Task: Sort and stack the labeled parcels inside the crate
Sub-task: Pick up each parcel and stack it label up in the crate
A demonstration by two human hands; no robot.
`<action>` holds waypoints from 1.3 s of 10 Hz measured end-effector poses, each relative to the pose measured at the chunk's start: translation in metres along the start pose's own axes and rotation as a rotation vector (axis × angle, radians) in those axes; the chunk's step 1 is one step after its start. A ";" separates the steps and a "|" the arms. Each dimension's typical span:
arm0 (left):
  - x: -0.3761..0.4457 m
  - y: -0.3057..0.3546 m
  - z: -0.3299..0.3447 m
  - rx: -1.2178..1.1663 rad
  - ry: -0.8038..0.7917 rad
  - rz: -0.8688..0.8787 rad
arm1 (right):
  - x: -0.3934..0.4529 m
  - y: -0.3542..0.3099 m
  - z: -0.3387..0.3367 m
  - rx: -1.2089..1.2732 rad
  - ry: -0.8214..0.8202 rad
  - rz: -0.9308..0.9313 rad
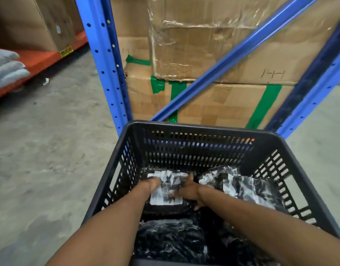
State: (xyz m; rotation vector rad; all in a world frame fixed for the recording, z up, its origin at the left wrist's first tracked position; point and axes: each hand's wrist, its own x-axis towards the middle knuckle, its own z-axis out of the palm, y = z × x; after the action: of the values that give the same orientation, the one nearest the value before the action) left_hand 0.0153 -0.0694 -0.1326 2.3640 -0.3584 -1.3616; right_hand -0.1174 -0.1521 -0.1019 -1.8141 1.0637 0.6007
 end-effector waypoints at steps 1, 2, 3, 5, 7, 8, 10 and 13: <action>-0.048 0.020 -0.011 0.075 -0.072 -0.034 | -0.021 0.006 -0.018 0.088 -0.090 0.003; -0.069 0.026 -0.031 0.043 -0.160 -0.082 | -0.045 0.012 -0.034 0.025 -0.159 -0.064; -0.079 0.030 -0.044 -0.041 -0.199 -0.062 | -0.059 0.012 -0.046 -0.074 -0.090 -0.126; -0.104 0.036 -0.083 -0.250 -0.054 0.118 | -0.087 0.017 -0.070 0.029 0.036 -0.228; -0.113 0.034 -0.088 -0.245 -0.014 0.285 | -0.101 0.033 -0.083 0.258 0.009 -0.325; -0.115 0.021 -0.079 -0.147 -0.051 0.227 | -0.101 0.034 -0.091 0.326 0.027 -0.312; -0.103 0.014 -0.076 -0.430 -0.246 0.159 | -0.088 0.039 -0.072 0.488 -0.248 -0.259; -0.073 0.010 -0.078 -0.406 0.015 0.249 | -0.065 0.014 -0.042 0.319 -0.081 -0.247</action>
State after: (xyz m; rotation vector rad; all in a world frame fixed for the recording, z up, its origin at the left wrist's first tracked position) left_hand 0.0467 -0.0336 -0.0367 1.9262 -0.3233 -1.1717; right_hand -0.1638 -0.1651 -0.0400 -1.5942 0.8135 0.3310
